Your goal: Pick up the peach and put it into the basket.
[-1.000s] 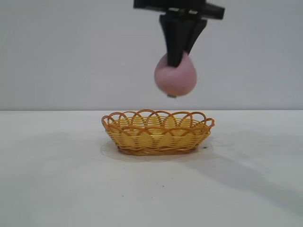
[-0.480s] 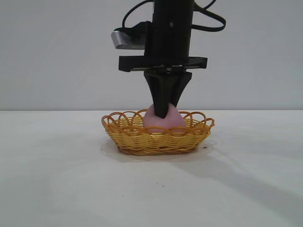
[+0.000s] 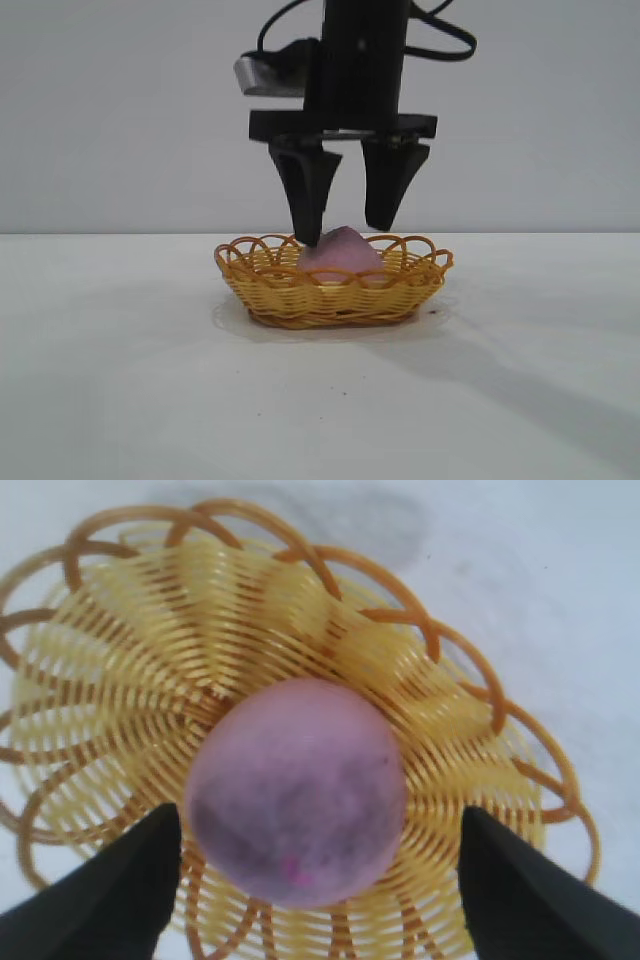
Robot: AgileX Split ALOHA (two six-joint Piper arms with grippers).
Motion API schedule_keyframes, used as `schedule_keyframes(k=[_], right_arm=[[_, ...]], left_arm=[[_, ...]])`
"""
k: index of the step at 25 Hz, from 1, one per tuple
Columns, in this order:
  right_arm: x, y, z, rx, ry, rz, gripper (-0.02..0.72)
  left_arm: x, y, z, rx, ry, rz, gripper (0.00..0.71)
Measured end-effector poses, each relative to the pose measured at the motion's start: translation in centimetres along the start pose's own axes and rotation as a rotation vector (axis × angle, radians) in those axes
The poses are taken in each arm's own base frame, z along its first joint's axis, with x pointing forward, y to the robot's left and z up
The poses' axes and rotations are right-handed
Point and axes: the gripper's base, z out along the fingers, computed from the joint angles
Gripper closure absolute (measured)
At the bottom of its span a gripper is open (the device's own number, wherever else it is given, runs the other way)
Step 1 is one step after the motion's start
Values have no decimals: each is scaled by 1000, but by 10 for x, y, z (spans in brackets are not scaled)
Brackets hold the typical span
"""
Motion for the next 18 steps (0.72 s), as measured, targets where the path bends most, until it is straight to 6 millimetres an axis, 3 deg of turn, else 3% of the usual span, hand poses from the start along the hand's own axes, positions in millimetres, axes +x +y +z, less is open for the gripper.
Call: schedule_keyframes(k=[5,9,13,18], right_arm=[[5,-34,-35,25,-80,78,192],[21,-86,-44,52,-72,201,192],[47,-144,-47,79,-35,345,192],[84,-202,-54,110,-15,502,192]], left_arm=[[0,0,0,0,0,0,324],[0,0,0,0,0,0,324],[0,0,0,0,0,0,324],[0,0,0,0,0,0,324]])
